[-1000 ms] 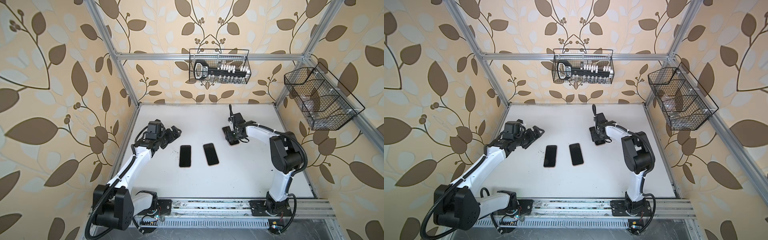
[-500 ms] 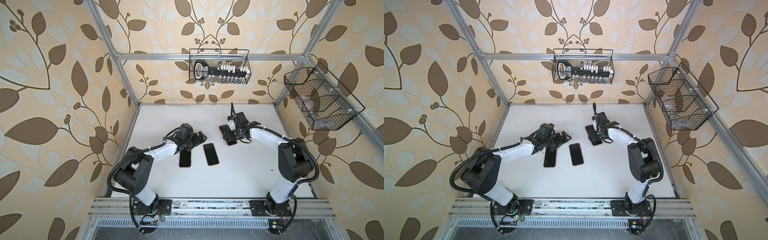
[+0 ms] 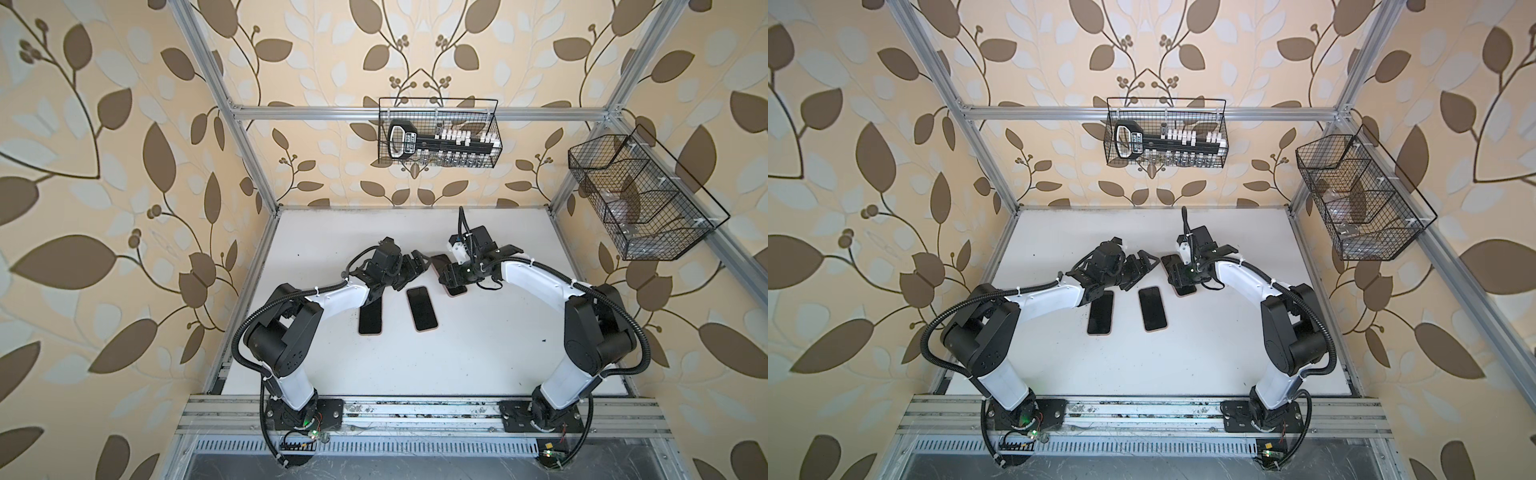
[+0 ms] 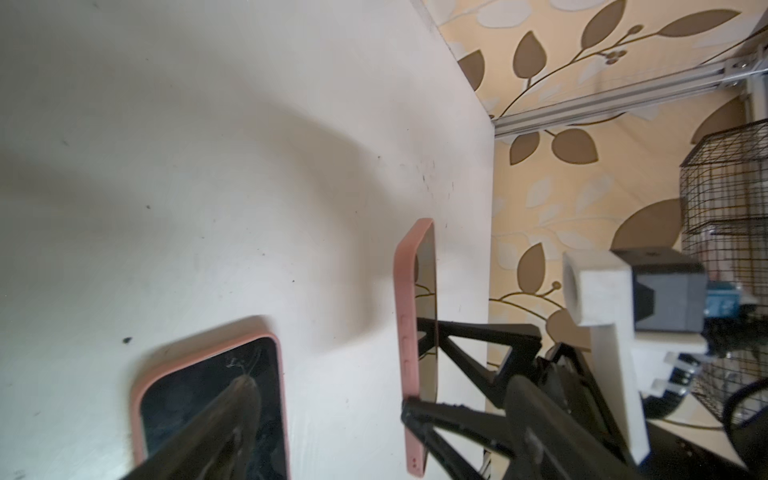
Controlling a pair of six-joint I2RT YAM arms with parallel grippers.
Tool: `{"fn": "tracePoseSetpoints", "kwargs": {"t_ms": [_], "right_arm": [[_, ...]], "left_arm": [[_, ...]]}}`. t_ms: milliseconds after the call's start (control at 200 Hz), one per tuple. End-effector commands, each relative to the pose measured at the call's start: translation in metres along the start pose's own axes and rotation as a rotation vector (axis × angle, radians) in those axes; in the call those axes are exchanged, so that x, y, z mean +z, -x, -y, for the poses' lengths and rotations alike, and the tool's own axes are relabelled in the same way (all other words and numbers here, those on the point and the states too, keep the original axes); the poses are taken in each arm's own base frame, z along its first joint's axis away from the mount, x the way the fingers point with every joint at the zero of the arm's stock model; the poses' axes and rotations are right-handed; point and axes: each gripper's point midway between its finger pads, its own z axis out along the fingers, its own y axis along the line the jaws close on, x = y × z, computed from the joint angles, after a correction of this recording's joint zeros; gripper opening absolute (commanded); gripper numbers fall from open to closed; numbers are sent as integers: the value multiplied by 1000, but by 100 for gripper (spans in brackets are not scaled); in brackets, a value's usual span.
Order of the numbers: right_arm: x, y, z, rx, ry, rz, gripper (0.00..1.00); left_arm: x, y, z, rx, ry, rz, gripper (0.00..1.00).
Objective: Take the phone out of the phone case
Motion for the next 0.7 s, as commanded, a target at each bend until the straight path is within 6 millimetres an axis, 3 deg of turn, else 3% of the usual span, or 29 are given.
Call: {"fn": "tracePoseSetpoints", "kwargs": {"t_ms": [0, 470, 695], "right_arm": [[-18, 8, -19, -13, 58, 54, 66], [-22, 7, -41, -31, 101, 69, 65], [-22, 6, -43, -34, 106, 69, 65]], "left_arm": [[6, 6, 29, -5, -92, 20, 87], [16, -1, 38, -17, -147, 8, 60], [17, -3, 40, -32, -176, 4, 39]]}}
